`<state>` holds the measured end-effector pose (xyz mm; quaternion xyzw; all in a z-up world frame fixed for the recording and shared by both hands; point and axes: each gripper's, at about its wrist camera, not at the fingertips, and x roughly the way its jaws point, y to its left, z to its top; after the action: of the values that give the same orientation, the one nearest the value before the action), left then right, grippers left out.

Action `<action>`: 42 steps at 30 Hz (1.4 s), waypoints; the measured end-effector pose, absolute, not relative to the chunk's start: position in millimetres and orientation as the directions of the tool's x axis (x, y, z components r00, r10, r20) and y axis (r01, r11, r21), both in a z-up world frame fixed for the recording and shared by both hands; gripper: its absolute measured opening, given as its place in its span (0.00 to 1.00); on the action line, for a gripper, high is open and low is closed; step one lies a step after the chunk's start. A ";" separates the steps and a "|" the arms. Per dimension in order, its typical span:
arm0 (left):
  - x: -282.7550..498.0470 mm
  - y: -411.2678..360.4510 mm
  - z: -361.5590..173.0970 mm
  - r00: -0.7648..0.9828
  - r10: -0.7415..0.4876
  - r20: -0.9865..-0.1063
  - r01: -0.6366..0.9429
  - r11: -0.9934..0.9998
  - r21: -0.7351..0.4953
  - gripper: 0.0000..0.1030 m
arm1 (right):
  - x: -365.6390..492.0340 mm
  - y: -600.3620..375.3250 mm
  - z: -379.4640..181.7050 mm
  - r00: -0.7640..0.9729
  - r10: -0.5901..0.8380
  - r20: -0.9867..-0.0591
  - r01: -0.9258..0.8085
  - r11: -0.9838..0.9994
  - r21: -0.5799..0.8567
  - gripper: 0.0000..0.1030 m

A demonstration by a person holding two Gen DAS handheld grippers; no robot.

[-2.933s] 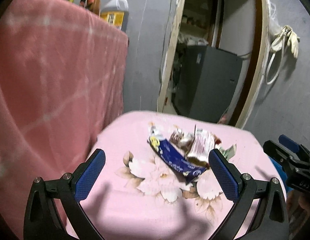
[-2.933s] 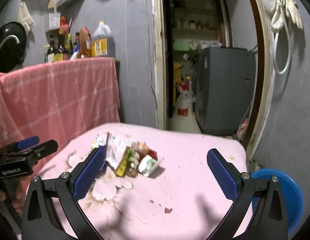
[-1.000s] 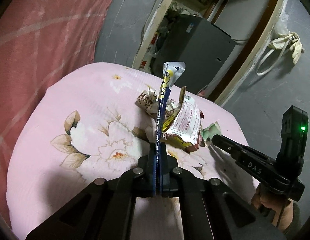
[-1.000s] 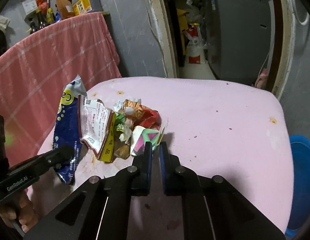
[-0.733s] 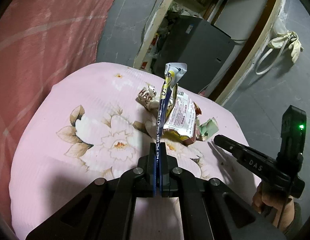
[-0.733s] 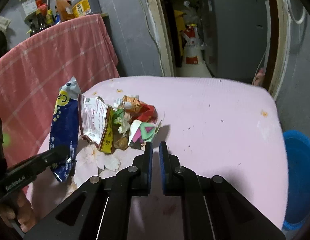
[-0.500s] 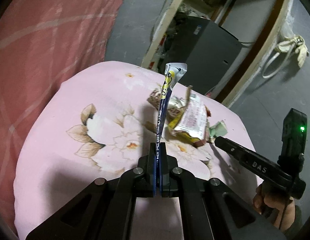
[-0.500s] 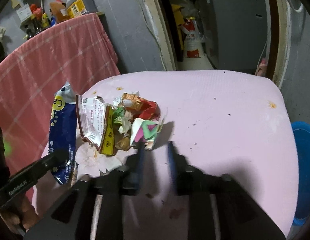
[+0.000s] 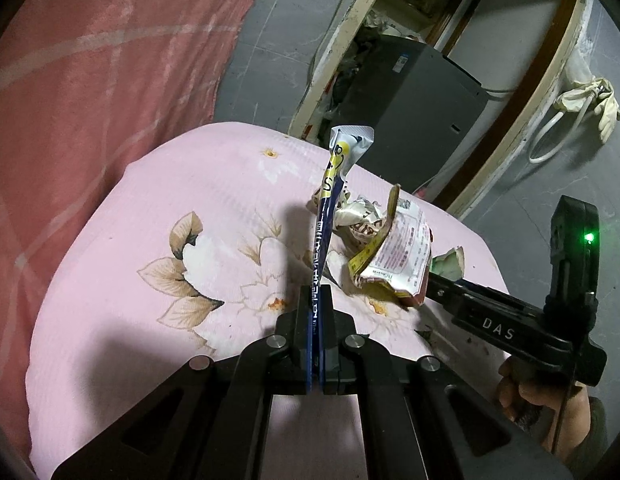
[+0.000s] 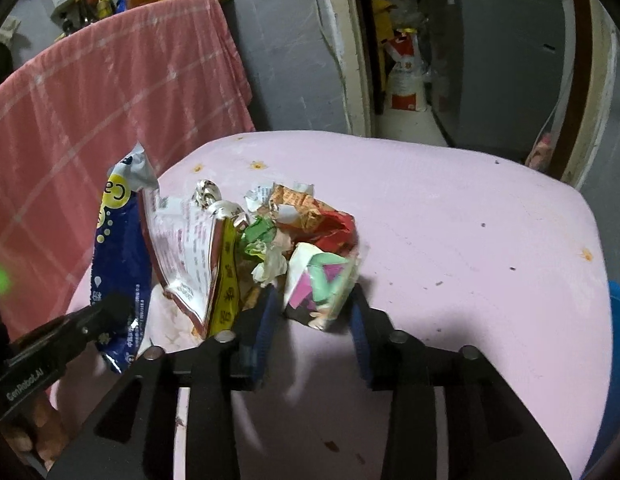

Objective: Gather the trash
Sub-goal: 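Hold the blue wrapper in the left gripper while the right gripper grasps the white-green carton piece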

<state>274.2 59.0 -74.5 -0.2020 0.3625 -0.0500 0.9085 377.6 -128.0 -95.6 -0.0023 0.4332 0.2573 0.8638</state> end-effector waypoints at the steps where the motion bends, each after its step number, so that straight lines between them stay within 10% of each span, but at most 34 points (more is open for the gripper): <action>1: 274.5 58.9 -74.6 0.732 -0.237 -0.639 -0.056 0.913 -0.403 0.00 | 378.4 -127.7 -95.5 0.492 0.442 -0.750 -0.447 0.868 0.219 0.39; 21: 266.5 49.8 -70.7 0.746 -0.234 -0.624 -0.032 0.922 -0.385 0.00 | 356.0 -149.9 -86.5 0.574 0.428 -0.698 -0.400 0.891 0.217 0.07; 33: 258.0 43.2 -61.0 0.759 -0.239 -0.605 -0.015 0.924 -0.383 0.00 | 340.7 -159.0 -76.7 0.591 0.465 -0.659 -0.418 0.875 0.243 0.09; 36: 258.2 47.6 -62.4 0.758 -0.231 -0.610 -0.030 0.922 -0.386 0.00 | 344.6 -155.1 -79.7 0.570 0.477 -0.668 -0.416 0.870 0.266 0.31; 42: 260.5 57.7 -66.3 0.759 -0.218 -0.614 -0.055 0.918 -0.393 0.00 | 357.8 -133.6 -87.4 0.533 0.470 -0.704 -0.440 0.864 0.244 0.38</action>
<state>260.5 57.7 -66.3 -0.1976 0.3446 -0.0444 0.9166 357.8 -133.6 -87.4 0.0185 0.4076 0.2598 0.8752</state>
